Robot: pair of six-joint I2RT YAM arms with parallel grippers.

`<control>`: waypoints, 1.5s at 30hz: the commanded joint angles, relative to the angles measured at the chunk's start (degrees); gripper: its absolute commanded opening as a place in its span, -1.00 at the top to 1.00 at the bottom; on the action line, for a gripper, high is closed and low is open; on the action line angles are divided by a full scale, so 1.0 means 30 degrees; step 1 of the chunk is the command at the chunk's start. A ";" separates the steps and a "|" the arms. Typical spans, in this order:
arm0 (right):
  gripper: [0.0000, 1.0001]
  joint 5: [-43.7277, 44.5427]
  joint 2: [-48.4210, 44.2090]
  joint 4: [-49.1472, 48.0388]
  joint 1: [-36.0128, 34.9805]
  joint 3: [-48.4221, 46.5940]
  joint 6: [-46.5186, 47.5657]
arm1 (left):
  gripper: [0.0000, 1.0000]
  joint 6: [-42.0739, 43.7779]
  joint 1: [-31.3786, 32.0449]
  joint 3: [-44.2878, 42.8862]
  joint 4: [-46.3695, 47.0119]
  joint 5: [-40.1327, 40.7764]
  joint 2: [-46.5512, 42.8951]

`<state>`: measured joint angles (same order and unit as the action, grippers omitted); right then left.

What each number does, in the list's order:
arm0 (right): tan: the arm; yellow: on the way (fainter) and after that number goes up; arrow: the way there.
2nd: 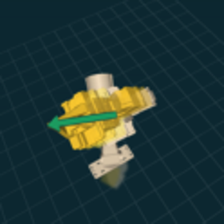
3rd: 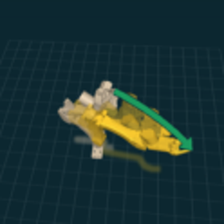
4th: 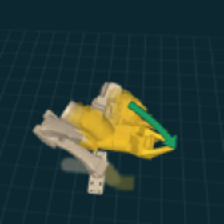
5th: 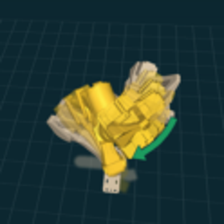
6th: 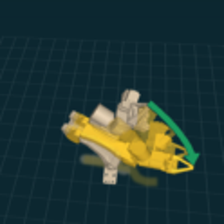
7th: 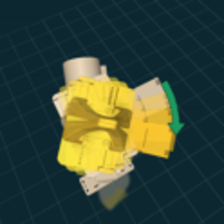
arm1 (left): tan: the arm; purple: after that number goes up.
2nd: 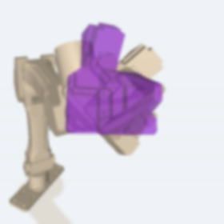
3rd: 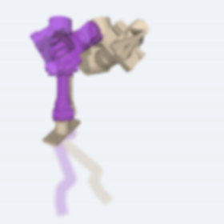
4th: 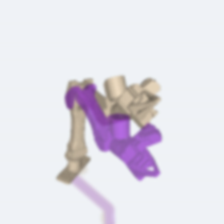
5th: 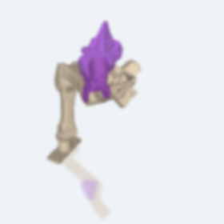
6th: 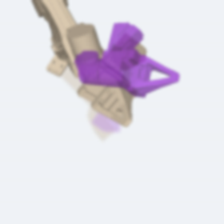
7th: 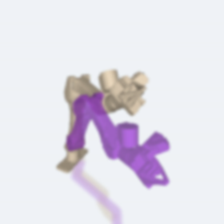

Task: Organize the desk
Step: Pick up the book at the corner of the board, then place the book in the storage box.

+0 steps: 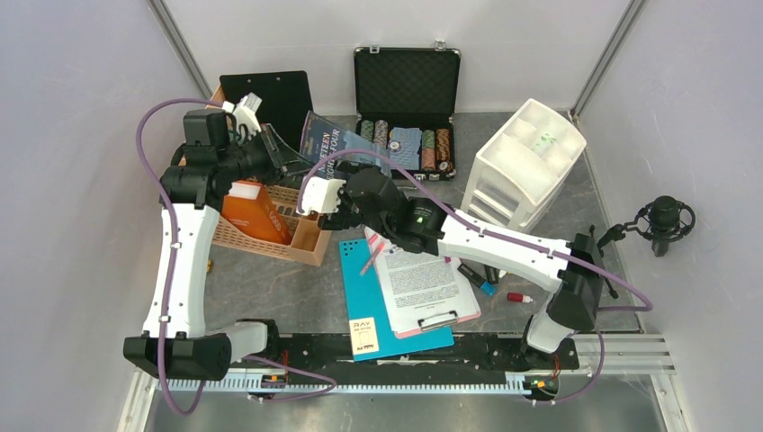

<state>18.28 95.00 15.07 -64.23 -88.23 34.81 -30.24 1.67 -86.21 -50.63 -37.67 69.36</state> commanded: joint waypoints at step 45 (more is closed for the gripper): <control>1.00 -1.4239 -0.0953 -0.0521 0.5041 -0.2381 -0.5415 | -1.00 1.7832 -0.4521 -0.6394 -0.5788 -0.4004 -0.1392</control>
<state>-12.01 95.68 21.74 -50.52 -89.10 23.22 4.62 -11.81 -103.88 -65.34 -40.51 66.92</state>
